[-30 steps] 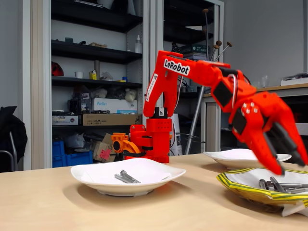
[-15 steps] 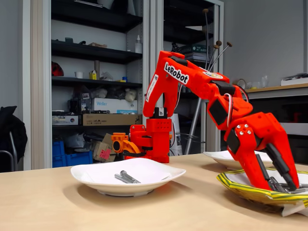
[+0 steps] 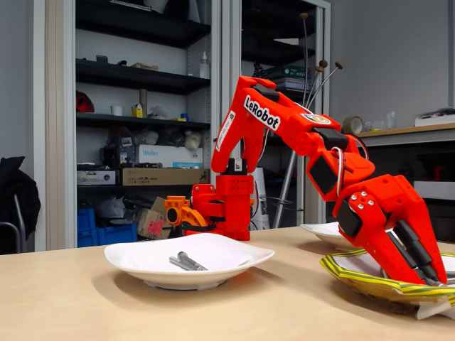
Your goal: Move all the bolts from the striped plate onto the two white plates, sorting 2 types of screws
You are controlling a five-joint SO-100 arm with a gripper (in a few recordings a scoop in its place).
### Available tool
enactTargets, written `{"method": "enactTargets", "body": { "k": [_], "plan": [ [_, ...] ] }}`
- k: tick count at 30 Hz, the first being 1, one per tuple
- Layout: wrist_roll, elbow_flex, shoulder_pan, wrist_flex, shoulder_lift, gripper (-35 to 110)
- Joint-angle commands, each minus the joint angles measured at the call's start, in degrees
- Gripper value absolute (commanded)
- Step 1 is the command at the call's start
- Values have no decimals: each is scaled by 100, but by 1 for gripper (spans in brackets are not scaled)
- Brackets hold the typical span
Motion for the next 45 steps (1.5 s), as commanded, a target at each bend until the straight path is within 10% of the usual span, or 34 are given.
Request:
{"method": "enactTargets", "body": {
  "k": [1,22,45],
  "plan": [
    [-158,-220,0,475,211,0],
    [-3067,-2479,1037,4790,1274,0],
    [-4992,3217,3041,2566,4148,6]
  ]
}}
